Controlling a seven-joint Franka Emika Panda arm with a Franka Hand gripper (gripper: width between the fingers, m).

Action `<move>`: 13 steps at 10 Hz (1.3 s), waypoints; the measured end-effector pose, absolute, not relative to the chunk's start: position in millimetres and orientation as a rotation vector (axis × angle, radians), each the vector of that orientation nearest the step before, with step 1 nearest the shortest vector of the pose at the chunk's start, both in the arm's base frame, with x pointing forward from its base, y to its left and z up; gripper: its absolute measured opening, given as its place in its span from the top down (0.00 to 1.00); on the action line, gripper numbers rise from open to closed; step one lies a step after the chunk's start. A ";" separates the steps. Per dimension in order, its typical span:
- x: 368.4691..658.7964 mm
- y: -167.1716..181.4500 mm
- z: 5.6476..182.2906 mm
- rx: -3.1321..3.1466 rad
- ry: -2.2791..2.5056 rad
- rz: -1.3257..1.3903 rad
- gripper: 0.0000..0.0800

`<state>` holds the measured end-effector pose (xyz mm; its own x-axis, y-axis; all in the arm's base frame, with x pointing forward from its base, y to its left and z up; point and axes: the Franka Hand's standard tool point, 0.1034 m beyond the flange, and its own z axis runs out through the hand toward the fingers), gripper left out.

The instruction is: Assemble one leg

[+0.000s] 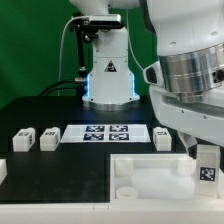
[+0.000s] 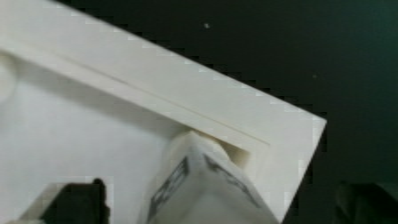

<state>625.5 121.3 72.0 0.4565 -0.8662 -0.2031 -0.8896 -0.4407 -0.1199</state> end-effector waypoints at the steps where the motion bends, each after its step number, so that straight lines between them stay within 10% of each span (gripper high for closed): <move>1: 625.5 121.0 71.9 -2.553 1.423 0.151 0.19; 5: 627.9 111.5 69.3 -2.985 0.435 -0.017 0.19; 8: 627.2 114.3 68.7 -2.931 0.635 0.000 0.34; 10: 626.6 115.8 68.5 -2.833 0.966 0.029 0.63; 13: 627.4 115.1 68.5 -2.532 1.576 0.093 0.63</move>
Offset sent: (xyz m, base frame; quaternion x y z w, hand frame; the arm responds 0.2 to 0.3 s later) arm 0.0017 -0.0162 -0.0002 -0.0672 0.0366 -0.3641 0.9282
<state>627.4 115.1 68.5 0.4433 -0.8861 -0.1353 -0.8958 -0.4328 -0.1008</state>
